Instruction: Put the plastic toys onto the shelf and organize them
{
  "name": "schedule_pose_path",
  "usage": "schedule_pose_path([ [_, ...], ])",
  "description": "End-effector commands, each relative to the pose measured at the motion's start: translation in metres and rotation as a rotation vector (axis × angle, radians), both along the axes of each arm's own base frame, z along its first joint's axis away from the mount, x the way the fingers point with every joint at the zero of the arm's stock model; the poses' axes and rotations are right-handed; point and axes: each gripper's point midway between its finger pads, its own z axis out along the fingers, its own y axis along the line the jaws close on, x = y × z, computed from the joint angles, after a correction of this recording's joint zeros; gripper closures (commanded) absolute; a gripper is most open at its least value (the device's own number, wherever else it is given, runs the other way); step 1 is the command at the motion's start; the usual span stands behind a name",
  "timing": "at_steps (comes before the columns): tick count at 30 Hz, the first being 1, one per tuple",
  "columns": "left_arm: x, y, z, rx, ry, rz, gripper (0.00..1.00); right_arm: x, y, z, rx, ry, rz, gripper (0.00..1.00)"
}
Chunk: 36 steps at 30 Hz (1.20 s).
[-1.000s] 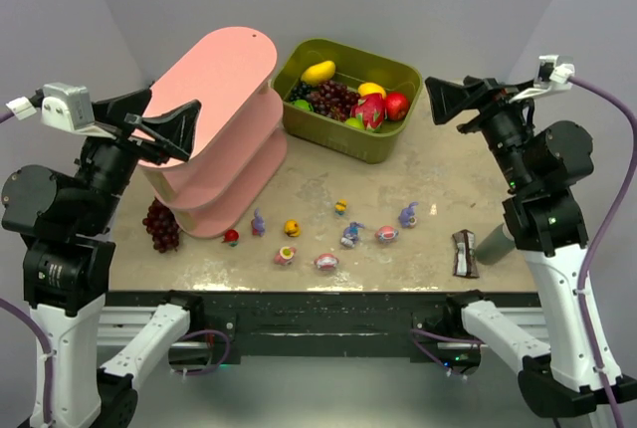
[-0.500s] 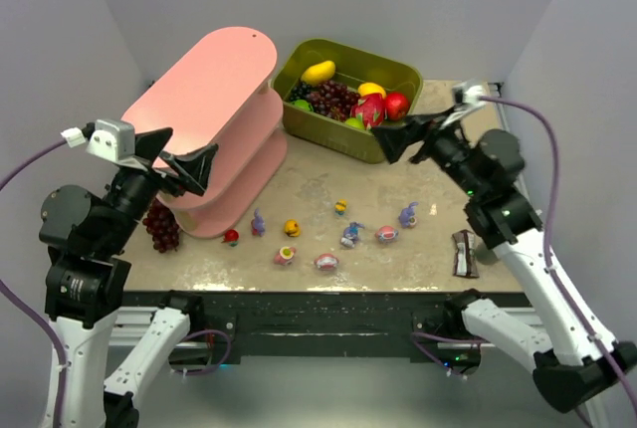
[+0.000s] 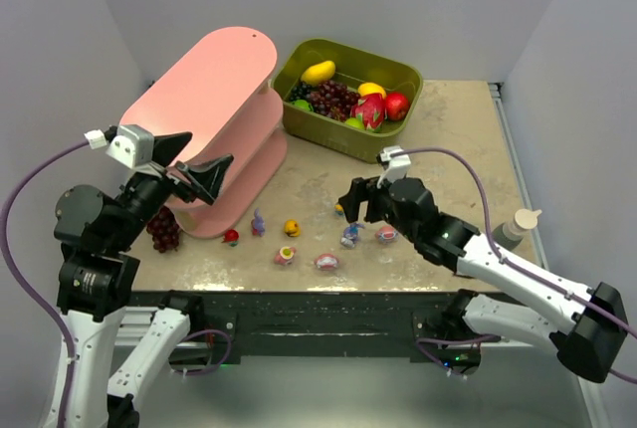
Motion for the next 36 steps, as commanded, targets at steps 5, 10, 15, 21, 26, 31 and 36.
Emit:
schedule_pose_path([
  [5,0.006,-0.007,0.003,-0.016,-0.036,-0.039,0.00,-0.022,-0.022,-0.036,0.026,0.055,-0.131,0.21],
  [10,0.004,-0.006,0.008,-0.035,-0.063,-0.034,0.01,-0.034,-0.012,-0.064,0.019,0.094,-0.106,0.24],
  [15,0.004,-0.004,0.010,-0.041,-0.066,-0.018,0.00,-0.035,-0.009,-0.083,0.034,0.119,-0.169,0.29],
  [21,0.004,-0.002,0.009,-0.041,-0.062,-0.007,0.00,-0.037,0.000,-0.103,0.046,0.137,-0.191,0.33],
  [26,0.003,-0.001,0.010,-0.040,-0.065,-0.004,0.01,-0.031,0.004,-0.112,0.065,0.123,-0.221,0.36],
  [31,0.003,-0.001,0.010,-0.039,-0.061,-0.002,0.01,-0.025,0.004,-0.115,0.080,0.114,-0.263,0.39],
  [36,0.003,0.000,0.009,-0.038,-0.060,0.003,0.00,-0.022,0.007,-0.125,0.071,0.114,-0.275,0.40],
])
